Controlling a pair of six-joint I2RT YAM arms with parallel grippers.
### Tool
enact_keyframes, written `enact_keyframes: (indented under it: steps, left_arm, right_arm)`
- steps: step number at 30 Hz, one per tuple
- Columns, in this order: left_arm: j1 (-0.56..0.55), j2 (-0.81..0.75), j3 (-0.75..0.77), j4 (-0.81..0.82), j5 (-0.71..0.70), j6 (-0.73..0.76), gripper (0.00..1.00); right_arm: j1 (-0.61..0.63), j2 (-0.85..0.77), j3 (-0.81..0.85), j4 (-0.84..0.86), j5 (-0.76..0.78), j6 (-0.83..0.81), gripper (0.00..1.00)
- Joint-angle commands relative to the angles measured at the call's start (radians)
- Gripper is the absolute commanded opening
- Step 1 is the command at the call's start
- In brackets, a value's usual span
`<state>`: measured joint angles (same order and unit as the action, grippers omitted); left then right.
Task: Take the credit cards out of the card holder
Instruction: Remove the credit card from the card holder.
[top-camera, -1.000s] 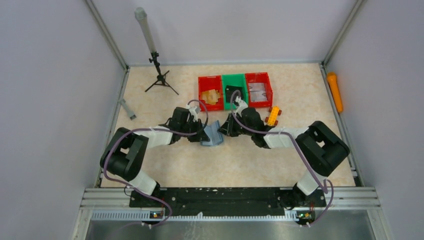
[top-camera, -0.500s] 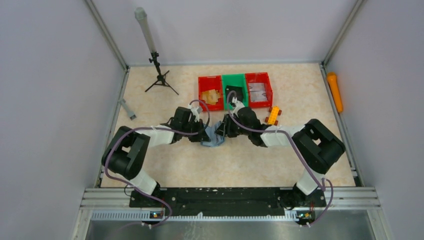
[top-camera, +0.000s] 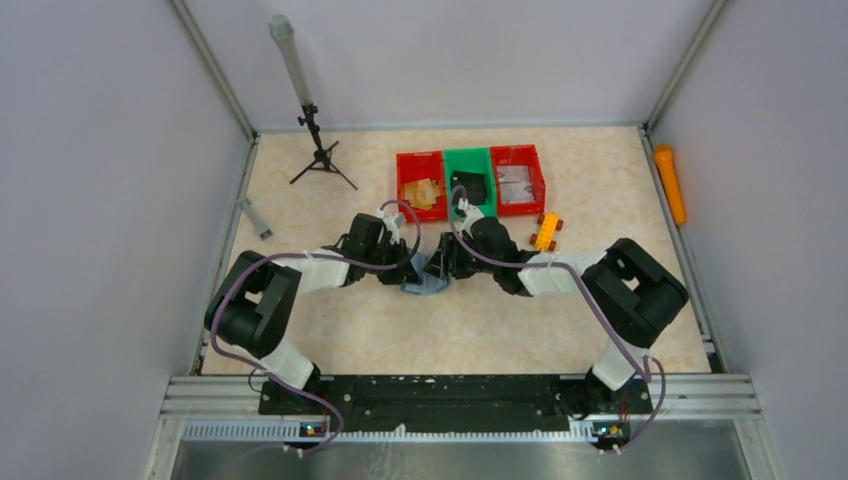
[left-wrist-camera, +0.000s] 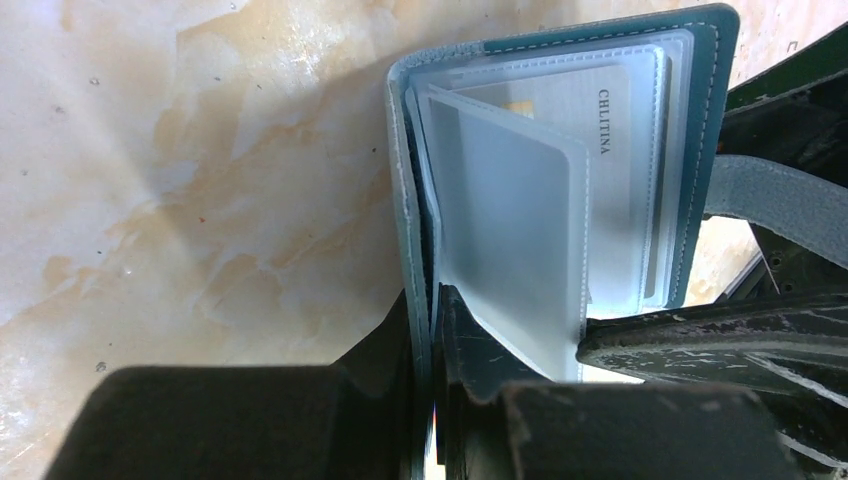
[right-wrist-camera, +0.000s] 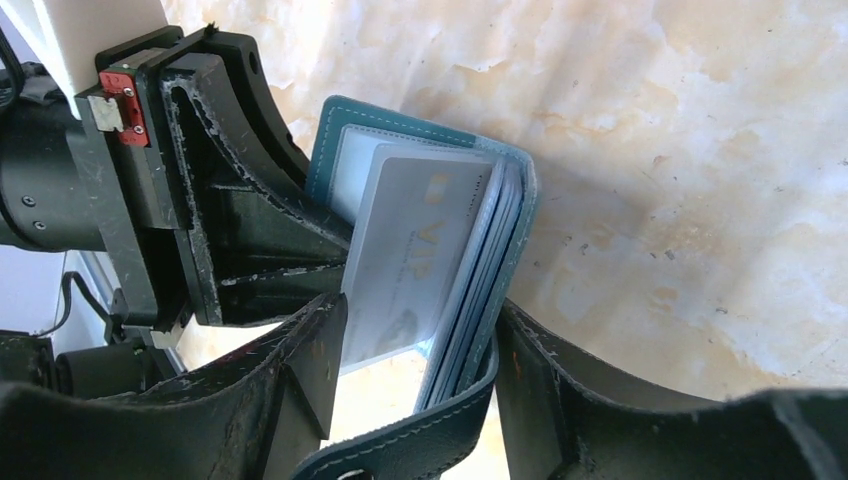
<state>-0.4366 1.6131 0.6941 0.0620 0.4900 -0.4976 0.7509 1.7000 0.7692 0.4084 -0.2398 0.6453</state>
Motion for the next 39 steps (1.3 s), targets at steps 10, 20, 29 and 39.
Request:
enact_keyframes:
  steps: [10, 20, 29, 39]
  left_arm:
    - [-0.005, 0.018, 0.031, -0.007, 0.016, 0.024, 0.0]
    - [-0.003, 0.069, 0.057, -0.04, 0.023, 0.016, 0.01]
    - [0.017, 0.116, 0.061, -0.04, 0.06, -0.017, 0.01]
    - [0.048, 0.157, 0.057, -0.007, 0.118, -0.051, 0.0]
  right_arm:
    - [0.039, 0.056, 0.088, -0.045, 0.032, -0.022, 0.7]
    - [0.039, 0.022, 0.064, -0.014, 0.03, -0.027, 0.9]
    - [0.035, -0.024, 0.033, 0.003, 0.052, -0.025, 0.95]
    - [0.007, -0.069, -0.02, 0.07, 0.023, 0.0, 0.96]
